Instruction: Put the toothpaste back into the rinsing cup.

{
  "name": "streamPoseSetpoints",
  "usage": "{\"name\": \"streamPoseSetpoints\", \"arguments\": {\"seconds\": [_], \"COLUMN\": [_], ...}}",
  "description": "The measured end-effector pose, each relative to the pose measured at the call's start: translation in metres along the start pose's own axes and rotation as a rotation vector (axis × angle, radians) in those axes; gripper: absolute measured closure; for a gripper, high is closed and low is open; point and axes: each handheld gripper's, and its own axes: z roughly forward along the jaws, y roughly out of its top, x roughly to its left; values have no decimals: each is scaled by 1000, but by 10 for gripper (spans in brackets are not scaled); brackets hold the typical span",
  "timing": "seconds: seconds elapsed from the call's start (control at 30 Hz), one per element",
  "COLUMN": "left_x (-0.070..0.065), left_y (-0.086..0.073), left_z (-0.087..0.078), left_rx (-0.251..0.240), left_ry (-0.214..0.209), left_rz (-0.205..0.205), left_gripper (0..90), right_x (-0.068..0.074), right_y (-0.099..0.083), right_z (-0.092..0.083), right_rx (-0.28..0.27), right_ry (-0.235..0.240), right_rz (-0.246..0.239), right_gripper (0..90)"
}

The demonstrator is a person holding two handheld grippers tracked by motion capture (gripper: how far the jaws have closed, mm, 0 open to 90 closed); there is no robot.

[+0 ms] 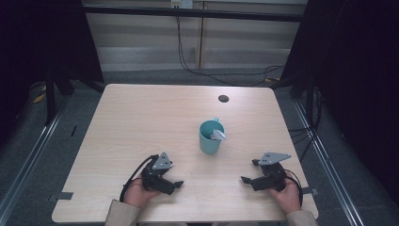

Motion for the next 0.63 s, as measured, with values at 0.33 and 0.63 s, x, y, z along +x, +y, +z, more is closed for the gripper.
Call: {"name": "streamPoseSetpoints", "arguments": {"seconds": [0.33,0.63], "left_x": [0,0], "left_y": [0,0], "left_z": [0,0], "left_rx": [2,3], "left_ry": [0,0], "left_rz": [0,0], "left_gripper": [146,145], "right_x": [0,0], "right_y": [0,0], "right_z": [0,0], "right_rx": [0,1], "right_ry": [-1,-3], "right_rz": [2,3], "right_gripper": [154,147]}}
